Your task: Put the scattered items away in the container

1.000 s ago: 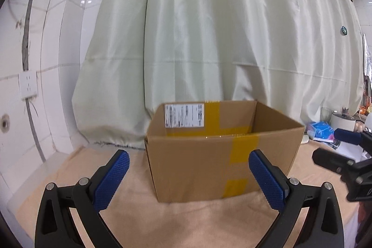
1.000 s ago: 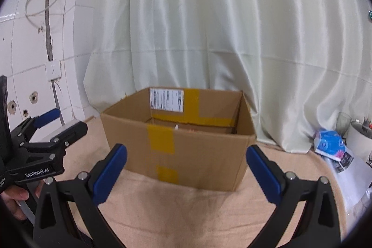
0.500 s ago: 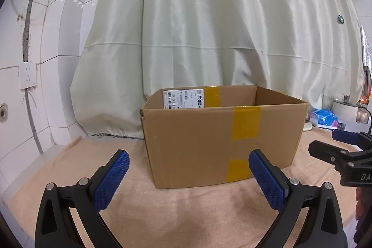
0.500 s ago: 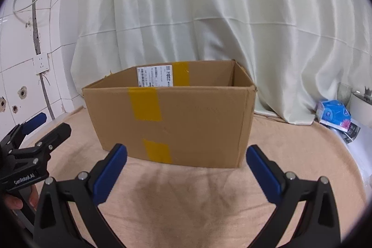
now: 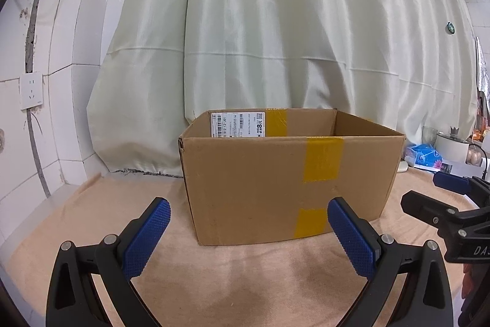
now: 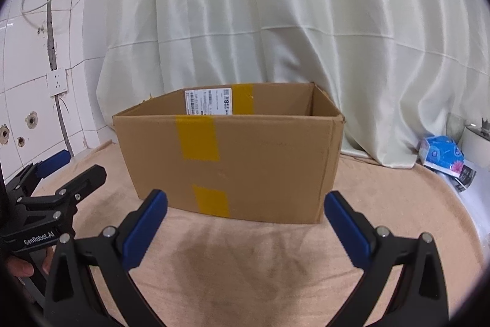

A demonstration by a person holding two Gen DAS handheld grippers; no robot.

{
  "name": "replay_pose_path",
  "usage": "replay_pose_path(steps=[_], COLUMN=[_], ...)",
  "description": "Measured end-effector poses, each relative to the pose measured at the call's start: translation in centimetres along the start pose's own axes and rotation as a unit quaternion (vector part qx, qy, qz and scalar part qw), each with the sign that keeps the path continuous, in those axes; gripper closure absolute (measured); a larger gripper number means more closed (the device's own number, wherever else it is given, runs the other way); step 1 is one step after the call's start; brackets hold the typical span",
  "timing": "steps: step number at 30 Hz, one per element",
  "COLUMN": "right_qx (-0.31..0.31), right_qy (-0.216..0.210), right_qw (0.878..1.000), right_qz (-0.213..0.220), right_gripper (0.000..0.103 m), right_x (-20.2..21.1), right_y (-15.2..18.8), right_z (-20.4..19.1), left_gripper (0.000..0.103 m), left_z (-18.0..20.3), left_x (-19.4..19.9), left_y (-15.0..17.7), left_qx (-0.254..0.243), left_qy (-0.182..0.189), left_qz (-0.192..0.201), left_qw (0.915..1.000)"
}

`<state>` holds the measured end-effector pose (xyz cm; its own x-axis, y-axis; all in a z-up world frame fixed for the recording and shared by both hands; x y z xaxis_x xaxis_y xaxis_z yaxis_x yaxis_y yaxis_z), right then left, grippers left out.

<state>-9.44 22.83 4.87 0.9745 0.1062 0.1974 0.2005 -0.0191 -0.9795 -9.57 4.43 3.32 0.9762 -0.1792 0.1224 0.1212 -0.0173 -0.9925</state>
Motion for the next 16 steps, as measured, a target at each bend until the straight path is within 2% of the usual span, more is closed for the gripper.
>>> replay_pose_path(steps=[16], right_qx=[0.013], right_qy=[-0.011], right_qw=[1.0], right_qz=[-0.003], right_gripper=[0.0], right_x=[-0.3], right_y=[-0.1], right_z=[-1.2], left_gripper=[0.0], left_z=[-0.1], left_x=[-0.3], left_y=[-0.2], left_qx=[0.006], left_qy=[0.01], left_qz=[-0.003], left_qw=[0.9999])
Point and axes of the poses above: each gripper's, at about its wrist camera, not at the fingertips, and x roughly against the way its jaws point, z to its right, y to its underside, the point moved 6 cm from there along -x, roughly the way its jaws point, and after that the axes turned 11 degrees about z, right-handed, at the moved point
